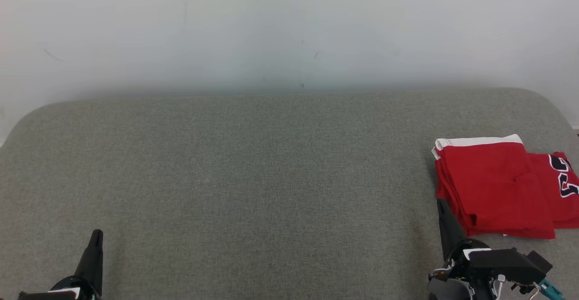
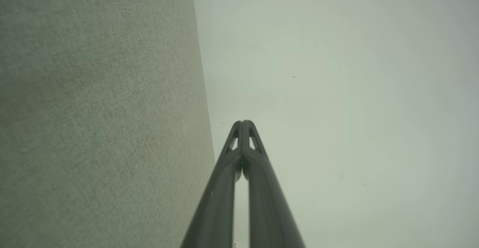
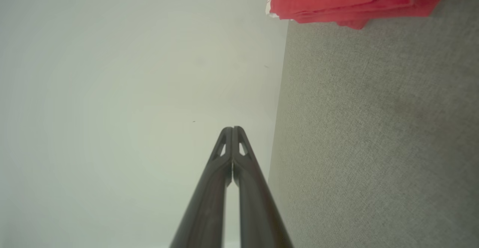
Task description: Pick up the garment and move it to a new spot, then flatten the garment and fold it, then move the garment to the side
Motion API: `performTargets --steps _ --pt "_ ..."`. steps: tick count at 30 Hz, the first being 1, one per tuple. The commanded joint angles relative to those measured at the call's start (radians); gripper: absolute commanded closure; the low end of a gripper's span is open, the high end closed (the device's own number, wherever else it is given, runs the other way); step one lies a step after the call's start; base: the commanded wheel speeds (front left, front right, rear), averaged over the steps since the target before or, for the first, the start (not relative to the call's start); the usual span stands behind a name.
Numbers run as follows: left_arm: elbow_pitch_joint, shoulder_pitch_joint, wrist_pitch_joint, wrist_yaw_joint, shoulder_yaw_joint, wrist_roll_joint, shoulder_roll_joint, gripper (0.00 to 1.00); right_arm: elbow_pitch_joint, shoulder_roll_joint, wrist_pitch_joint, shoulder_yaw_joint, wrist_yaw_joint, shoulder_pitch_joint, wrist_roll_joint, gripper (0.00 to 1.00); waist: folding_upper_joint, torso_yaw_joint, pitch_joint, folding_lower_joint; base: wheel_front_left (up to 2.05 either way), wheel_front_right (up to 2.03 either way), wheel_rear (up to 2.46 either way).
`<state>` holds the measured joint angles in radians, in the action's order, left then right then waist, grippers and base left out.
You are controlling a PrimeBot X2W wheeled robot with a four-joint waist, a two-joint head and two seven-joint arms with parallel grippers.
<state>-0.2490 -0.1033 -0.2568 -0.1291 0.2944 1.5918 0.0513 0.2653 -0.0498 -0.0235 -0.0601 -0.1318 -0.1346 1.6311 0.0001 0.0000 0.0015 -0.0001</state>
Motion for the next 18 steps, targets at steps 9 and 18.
performTargets --steps 9,18 --pt "0.004 -0.008 -0.002 -0.003 0.002 0.001 -0.002 1.00 -0.004 -0.001 0.002 -0.001 0.002 -0.004 0.003 1.00 -0.0001 0.000 0.000 0.0001 0.00 0.00 0.00" --pt "0.004 -0.008 -0.002 -0.003 0.002 0.001 -0.002 1.00 -0.004 -0.001 0.002 -0.001 0.002 -0.004 0.002 1.00 -0.0001 0.000 0.000 0.0001 0.00 0.00 0.00"
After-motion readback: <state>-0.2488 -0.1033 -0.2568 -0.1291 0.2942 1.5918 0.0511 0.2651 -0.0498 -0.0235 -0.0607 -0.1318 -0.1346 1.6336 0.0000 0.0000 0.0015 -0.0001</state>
